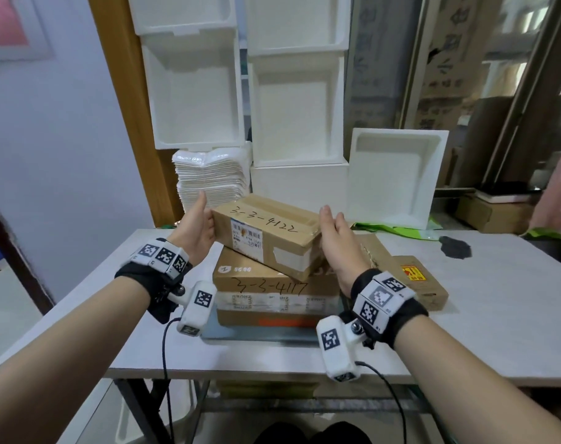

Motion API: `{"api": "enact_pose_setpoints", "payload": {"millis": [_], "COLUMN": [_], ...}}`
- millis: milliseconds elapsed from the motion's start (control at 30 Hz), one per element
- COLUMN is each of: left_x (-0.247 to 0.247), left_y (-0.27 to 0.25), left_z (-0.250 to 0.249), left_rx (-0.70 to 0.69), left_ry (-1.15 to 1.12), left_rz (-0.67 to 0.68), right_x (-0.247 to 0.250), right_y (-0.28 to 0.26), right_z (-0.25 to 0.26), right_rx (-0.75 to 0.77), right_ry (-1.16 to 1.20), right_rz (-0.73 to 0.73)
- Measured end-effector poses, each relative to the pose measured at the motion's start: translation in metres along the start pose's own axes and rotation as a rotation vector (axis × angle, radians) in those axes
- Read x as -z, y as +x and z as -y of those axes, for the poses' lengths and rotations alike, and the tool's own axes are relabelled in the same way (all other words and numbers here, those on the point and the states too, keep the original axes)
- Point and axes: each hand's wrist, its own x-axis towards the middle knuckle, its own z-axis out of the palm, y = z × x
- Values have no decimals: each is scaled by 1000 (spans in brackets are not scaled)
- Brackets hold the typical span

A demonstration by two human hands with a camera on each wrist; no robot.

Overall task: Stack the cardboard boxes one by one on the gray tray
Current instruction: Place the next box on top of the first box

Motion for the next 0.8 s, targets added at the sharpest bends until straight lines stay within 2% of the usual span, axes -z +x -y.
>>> {"api": "enact_pose_setpoints", "payload": {"millis": [267, 467, 667, 800], "left_x": [-5, 1, 1, -3], "left_y": [-28, -35, -26, -22], "left_z": [3, 18, 14, 10], "left_rx": [2, 26, 10, 23], "left_ry": [-19, 40, 44, 43], "left_rz": [94, 111, 59, 24], "right_x": [5, 5, 5, 3], "right_y": [19, 21, 12, -3], "right_z": [16, 1, 4, -8], "right_rx": [-64, -57, -64, -82], "right_ry": [92, 20, 19, 40], "right_rz": [62, 78, -41, -10]}}
